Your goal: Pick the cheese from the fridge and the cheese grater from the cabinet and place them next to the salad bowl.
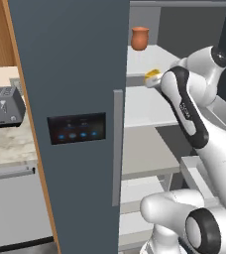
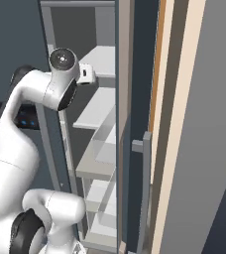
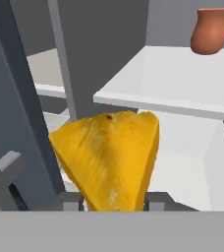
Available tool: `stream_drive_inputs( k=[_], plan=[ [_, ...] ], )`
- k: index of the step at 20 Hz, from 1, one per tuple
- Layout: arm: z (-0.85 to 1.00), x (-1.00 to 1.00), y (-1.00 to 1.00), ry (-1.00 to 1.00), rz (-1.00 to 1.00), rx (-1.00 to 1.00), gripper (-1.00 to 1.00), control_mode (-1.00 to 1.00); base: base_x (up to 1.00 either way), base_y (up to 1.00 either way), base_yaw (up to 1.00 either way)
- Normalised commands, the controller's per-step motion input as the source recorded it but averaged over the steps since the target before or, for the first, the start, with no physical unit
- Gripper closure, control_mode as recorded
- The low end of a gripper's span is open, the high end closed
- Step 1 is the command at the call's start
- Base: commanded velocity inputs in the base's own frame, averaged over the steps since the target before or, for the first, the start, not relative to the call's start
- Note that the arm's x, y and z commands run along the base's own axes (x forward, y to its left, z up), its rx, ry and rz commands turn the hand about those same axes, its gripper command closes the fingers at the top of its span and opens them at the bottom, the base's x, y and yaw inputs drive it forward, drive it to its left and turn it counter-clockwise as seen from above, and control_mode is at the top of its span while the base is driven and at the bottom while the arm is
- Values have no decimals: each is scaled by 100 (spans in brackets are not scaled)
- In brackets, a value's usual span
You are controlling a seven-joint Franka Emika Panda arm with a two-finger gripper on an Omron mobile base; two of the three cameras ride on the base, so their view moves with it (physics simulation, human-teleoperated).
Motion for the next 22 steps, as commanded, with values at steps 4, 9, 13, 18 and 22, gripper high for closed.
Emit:
stream_drive_inputs(
  k=[4,9,13,18,22],
  plan=[
    [0,-70,8,0,-10,0,100,-100,0,0,0],
    [0,-70,10,0,-7,0,100,-100,0,0,0],
    [0,-65,11,0,-7,0,100,-100,0,0,0],
    [0,-55,14,0,-8,1,100,-100,0,0,0],
    [0,-49,13,0,-8,3,100,-100,0,0,0]
  ],
)
